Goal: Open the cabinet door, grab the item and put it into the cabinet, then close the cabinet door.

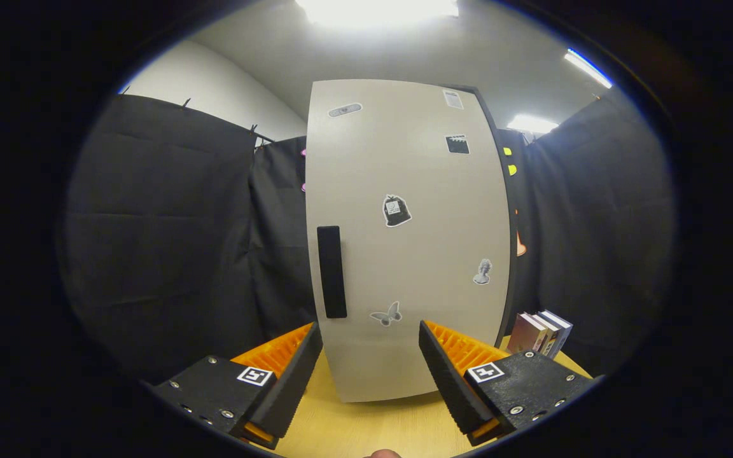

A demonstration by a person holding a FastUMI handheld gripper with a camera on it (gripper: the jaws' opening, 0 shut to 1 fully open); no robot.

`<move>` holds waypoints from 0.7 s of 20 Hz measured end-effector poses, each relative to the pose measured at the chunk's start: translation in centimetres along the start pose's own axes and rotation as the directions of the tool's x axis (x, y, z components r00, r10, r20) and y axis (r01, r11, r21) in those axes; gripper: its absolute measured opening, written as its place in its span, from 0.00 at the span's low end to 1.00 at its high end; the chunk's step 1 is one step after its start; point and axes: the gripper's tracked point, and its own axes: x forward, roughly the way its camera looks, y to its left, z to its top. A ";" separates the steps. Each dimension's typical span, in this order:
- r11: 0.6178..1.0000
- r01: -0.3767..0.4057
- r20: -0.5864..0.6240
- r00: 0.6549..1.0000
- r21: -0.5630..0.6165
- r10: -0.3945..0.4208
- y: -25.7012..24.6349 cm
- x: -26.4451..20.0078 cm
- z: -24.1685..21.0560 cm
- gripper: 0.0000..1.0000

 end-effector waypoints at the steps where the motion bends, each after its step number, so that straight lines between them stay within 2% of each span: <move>1: 1.000 0.001 0.002 1.000 -0.001 -0.001 0.0 0.0 0.0 0.95; 8: 1.000 -0.016 0.007 1.000 -0.003 0.016 0.3 0.2 -0.1 0.95; 14: 1.000 0.007 -0.005 1.000 -0.002 -0.007 0.0 -0.1 -0.3 0.95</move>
